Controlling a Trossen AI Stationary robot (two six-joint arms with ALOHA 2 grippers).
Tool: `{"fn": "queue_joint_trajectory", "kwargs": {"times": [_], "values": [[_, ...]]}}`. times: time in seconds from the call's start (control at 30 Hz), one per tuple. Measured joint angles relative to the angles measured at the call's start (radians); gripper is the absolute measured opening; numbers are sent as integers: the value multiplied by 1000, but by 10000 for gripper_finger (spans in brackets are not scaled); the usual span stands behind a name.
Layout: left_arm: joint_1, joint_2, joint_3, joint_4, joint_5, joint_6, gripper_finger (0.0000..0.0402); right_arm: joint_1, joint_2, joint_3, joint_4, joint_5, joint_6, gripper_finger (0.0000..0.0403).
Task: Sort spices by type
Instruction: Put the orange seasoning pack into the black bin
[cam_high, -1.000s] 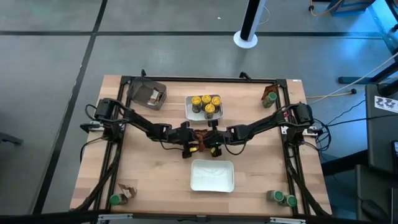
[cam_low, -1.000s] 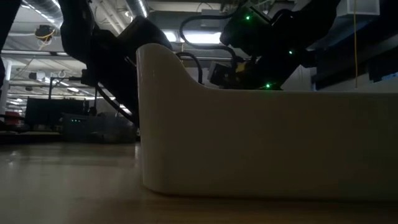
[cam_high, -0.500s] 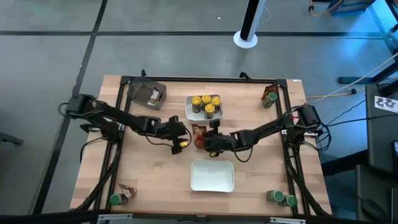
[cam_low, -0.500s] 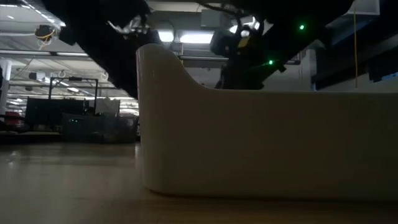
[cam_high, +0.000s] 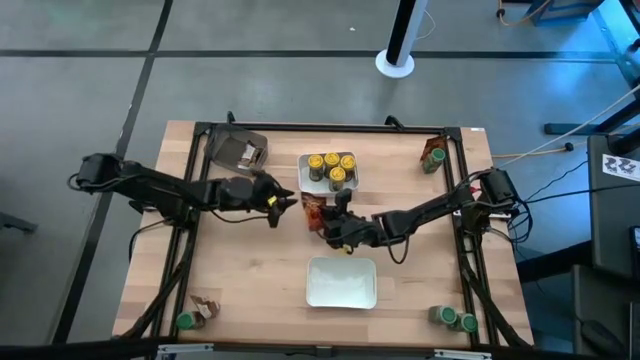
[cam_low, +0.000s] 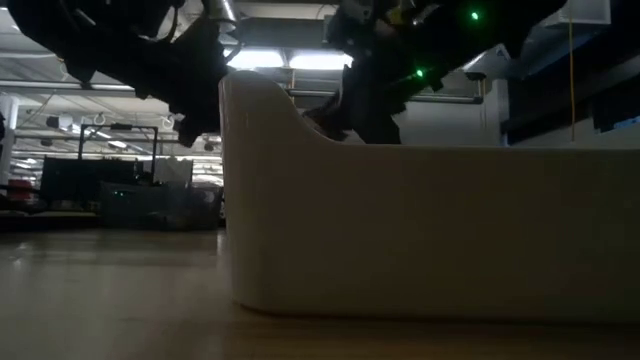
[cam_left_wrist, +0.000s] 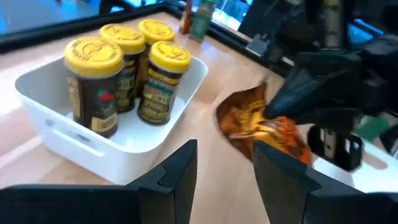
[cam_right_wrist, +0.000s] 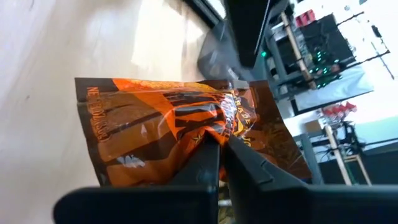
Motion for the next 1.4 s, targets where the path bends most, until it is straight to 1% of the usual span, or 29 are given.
{"fn": "queue_joint_trajectory", "kwargs": {"times": [0.1, 0.27, 0.37, 0.5, 0.67, 0.97, 1.1, 1.27, 1.4], "values": [[10, 0, 1, 5, 13, -57, 143, 0, 0, 26, 6, 1, -37, 19], [18, 1, 0, 28, 14, -89, 143, 0, 0, 69, 6, -10, -86, 16], [17, 1, 0, 71, 14, -87, 143, 0, 0, 83, 8, -14, -96, 17], [17, 1, 0, 83, 28, -86, 143, 0, 0, 87, -2, -15, -97, 18], [16, -16, 0, 58, 98, -76, 143, 0, 0, 88, -54, 1, -93, 18], [16, -57, 2, 58, 98, -63, 143, -1, 0, 88, -30, -12, -89, 18], [17, -49, 2, 58, 80, -64, 143, -1, 0, 88, 33, -58, -93, 19], [12, -49, 2, 69, 78, -64, 143, -3, 0, 90, 64, -77, -99, 19], [0, -48, 2, 137, 77, -24, 143, -3, 0, 94, 70, -113, -99, 19]]}}
